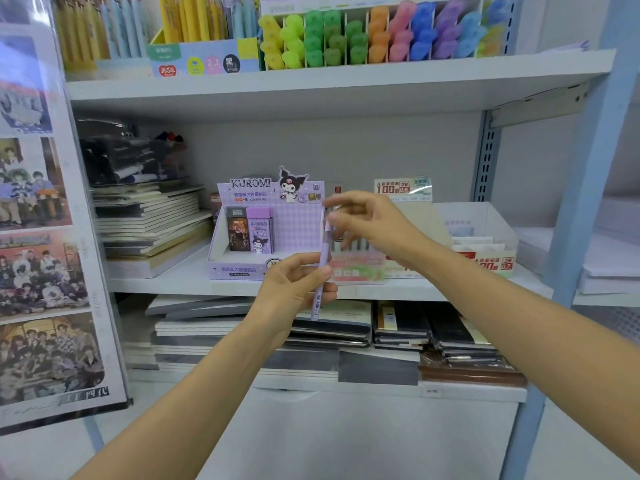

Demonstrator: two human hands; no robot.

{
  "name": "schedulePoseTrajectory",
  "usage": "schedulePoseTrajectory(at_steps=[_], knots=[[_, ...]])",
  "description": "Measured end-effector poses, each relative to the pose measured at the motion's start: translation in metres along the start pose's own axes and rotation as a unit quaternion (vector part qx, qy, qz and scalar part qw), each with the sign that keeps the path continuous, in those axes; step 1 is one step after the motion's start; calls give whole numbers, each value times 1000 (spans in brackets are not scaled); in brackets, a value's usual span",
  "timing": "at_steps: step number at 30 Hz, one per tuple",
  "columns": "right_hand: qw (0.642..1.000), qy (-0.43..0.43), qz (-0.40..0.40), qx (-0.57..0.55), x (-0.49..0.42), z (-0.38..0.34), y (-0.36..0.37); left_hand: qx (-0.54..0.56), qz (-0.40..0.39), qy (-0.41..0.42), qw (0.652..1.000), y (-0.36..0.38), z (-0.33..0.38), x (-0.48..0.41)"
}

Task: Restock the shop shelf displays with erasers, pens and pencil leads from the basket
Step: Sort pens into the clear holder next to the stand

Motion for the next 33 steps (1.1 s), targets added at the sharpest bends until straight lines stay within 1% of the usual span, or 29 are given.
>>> schedulePoseTrajectory(at_steps=[1,2,4,6,7,9,12,14,17,19,21,22,23,25,26,27,28,30,33], knots=[[1000,0,-13,-14,4,-2,2,-3,-5,1,1000,4,1,1],[1000,1,-4,-29,7,-3,0,-1,-11,0,1000,7,2,3],[996,14,56,-68,10,-3,-16,7,-14,-5,1000,9,5,6],[988,30,108,-108,14,-1,-36,19,3,-5,1000,4,7,8],[985,38,116,-119,17,2,-43,29,16,-3,999,0,8,9],[985,51,109,-120,25,8,-49,47,43,10,998,-5,11,10],[985,57,107,-123,36,17,-55,44,64,31,996,-3,16,11],[979,57,116,-155,40,19,-59,25,62,36,997,4,17,13],[971,50,104,-210,40,17,-59,-9,45,25,999,15,13,15],[972,43,104,-208,38,15,-60,-45,31,23,998,22,11,15],[972,39,131,-190,32,12,-68,-121,32,42,991,25,11,12],[972,34,156,-175,29,10,-75,-190,40,73,978,24,14,9],[970,26,184,-156,25,8,-84,-268,50,119,955,23,18,6],[966,7,233,-110,17,3,-101,-401,55,229,885,25,28,5],[966,-2,245,-82,12,2,-105,-446,47,275,851,28,31,5],[968,-10,247,-52,8,1,-106,-480,34,302,823,31,30,3],[970,-15,244,-21,4,2,-104,-507,17,310,805,33,26,1],[972,-20,233,28,-4,7,-95,-551,-15,298,779,35,14,-5],[973,-33,224,43,-11,11,-77,-602,-35,295,741,34,2,-11]])
Point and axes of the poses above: each hand's wrist, its own x-axis away from the middle knuckle, its own y-axis out of the palm, z = x × y, the point moved 7 cm from there along -x, towards the middle knuckle, and after that the axes turned 7 degrees about z, right-handed, at the moved point
